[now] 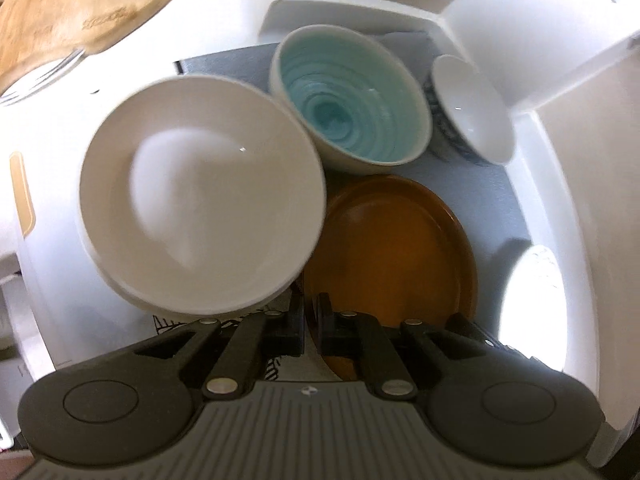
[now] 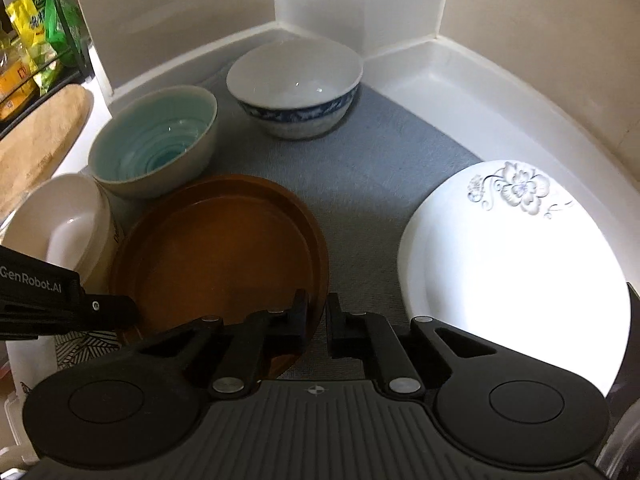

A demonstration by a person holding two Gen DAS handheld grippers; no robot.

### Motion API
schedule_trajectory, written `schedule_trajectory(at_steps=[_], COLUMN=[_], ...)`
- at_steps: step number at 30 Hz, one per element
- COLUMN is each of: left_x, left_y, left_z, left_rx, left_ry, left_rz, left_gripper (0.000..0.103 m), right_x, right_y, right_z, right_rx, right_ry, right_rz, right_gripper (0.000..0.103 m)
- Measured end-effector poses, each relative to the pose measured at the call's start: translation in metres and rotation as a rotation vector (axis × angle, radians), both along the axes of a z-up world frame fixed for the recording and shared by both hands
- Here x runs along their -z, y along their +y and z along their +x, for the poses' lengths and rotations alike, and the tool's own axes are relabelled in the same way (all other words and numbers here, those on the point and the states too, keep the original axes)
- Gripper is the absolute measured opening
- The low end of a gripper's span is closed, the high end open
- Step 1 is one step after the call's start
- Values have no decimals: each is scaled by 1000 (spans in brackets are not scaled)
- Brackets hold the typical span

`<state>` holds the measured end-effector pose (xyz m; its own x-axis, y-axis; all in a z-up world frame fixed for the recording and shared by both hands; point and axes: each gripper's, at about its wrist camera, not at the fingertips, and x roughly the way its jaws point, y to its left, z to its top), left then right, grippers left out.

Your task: Organize plates and bowls

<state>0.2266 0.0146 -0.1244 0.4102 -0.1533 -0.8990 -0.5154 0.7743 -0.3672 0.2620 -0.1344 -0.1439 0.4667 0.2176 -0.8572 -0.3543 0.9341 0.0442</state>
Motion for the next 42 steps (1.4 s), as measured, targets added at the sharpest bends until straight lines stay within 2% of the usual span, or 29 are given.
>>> schedule_trajectory(at_steps=[8,13,19,26,33,42], left_x=[-17,-34,-39,-42,-33,-21], left_y=[-5,-10,-24,-48,-69,-90], left_z=[-3,-10,-14,-31,-42,-52], left_rx=[87,200,343,565,785,988], left_ry=[-46,-86,-99,-82,-52,-21], left_rz=[-15,-2,11,52,101,154], left_gripper=[6,7,7,8,9,10], right_x=[-26,-46,-58,-56,-41,-26], right_y=[-14,-27,-38,-54,-65,-69], right_z=[-14,-33,-64,-103,-143,-186], right_rx=[41,94,185,318,437,538], right_ry=[-54,-91,-112,-81,-5,67], right_rz=[22,41,37,40,48,77], right_gripper=[9,9,9,9,10,11])
